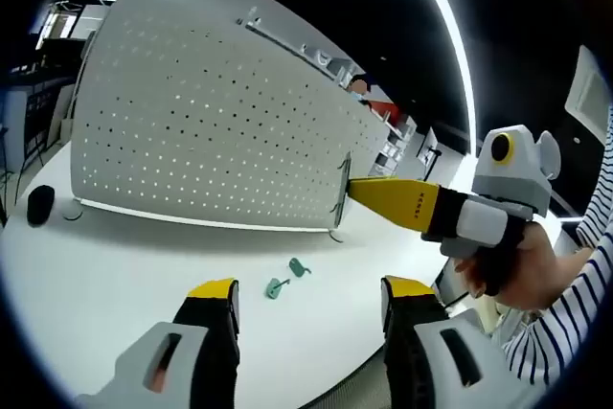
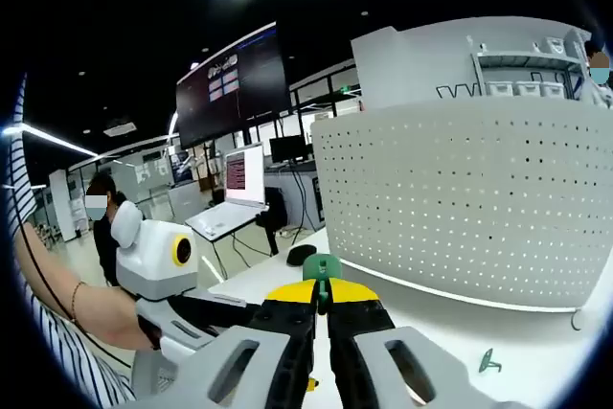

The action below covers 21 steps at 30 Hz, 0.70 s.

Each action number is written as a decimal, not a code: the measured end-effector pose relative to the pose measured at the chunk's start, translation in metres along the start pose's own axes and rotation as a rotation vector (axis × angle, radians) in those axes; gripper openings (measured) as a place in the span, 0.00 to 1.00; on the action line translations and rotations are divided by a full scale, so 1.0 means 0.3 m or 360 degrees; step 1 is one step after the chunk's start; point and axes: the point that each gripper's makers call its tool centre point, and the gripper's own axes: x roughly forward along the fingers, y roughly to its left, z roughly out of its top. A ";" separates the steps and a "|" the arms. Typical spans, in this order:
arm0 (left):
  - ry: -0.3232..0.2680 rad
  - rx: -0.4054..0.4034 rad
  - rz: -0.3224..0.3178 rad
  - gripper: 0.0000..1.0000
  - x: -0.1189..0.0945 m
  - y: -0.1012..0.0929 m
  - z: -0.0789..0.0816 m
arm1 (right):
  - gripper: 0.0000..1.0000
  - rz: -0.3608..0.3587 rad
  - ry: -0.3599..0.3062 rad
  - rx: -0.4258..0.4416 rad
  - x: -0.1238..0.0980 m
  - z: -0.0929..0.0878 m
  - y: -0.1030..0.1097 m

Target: Insert the hook assembly into the mounting plate slot until the hook locks in place.

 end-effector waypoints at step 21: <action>0.0065 0.0004 0.0086 0.84 -0.032 0.059 -0.087 | 0.01 -0.0300 -0.0105 -0.0167 0.052 0.045 -0.130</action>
